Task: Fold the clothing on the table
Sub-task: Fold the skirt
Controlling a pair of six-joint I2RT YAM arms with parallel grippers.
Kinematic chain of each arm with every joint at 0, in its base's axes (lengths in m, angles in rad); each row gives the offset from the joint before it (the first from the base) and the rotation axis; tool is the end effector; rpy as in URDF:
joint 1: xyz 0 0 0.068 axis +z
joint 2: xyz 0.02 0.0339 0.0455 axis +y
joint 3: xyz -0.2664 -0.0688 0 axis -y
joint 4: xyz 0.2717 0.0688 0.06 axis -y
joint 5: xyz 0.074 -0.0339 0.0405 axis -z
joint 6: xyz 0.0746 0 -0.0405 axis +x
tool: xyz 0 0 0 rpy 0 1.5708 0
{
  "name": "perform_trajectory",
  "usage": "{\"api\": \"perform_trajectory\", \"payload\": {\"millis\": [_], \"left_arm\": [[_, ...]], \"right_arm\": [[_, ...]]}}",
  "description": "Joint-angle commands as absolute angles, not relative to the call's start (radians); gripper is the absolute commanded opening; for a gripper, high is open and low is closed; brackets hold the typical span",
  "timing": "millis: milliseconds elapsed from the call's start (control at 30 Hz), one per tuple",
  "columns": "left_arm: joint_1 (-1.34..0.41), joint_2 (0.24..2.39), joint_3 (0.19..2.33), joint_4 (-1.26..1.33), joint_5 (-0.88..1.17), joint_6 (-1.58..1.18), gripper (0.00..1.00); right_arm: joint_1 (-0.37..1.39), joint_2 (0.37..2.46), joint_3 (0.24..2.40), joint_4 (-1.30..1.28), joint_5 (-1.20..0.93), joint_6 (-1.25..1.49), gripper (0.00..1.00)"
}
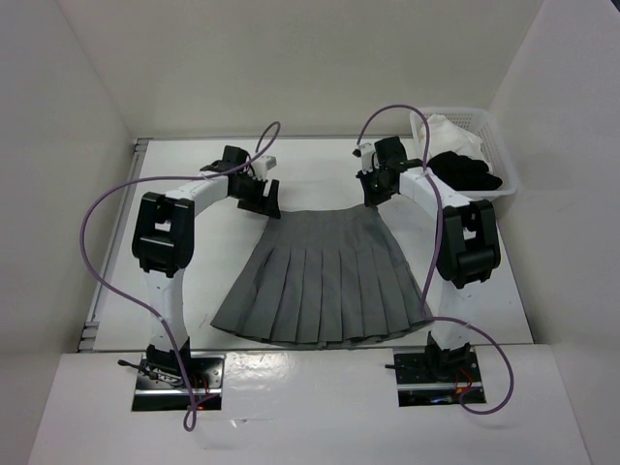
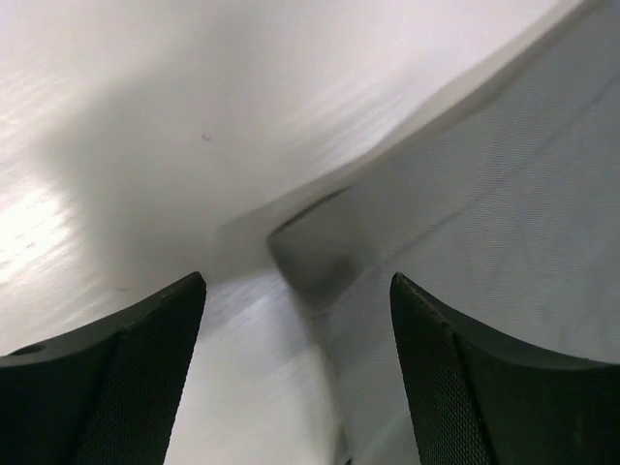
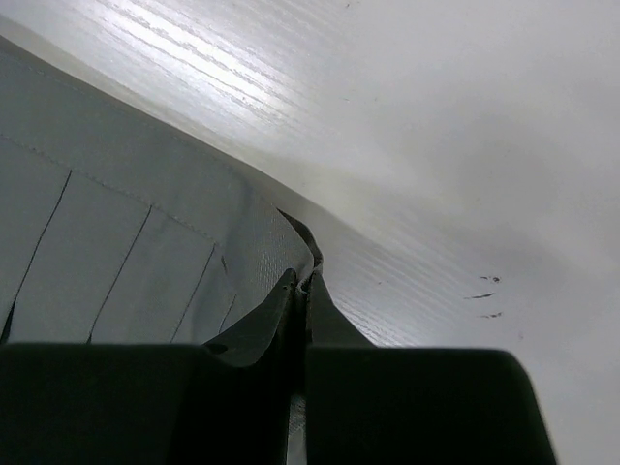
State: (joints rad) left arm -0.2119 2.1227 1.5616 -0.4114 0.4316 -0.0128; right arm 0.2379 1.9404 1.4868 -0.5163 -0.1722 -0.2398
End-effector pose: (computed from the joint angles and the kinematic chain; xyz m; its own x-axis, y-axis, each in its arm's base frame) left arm 0.4837 -0.1360 0.1294 -0.8131 0.1630 -0.5588 0.4110 0.8406 -0.3528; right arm 0.4539 0.1232 0.1751 -0.7012 -0.4108 -0.5828 -0.5074 0.8617 0.0030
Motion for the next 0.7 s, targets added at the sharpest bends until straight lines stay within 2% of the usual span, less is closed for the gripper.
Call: {"api": "perform_trajectory", "payload": {"millis": [0,667], "left_arm": [[-0.209,2.138,1.578,-0.393,0.477,-0.032,0.83],[-0.190,2.255,1.611,-0.469,0.696,0.034,0.63]], "right_arm": [[0.245,1.881,1.468,-0.483,-0.161,-0.238,0.00],[0.245,1.881,1.477,-0.483,-0.161,-0.247,0.00]]}}
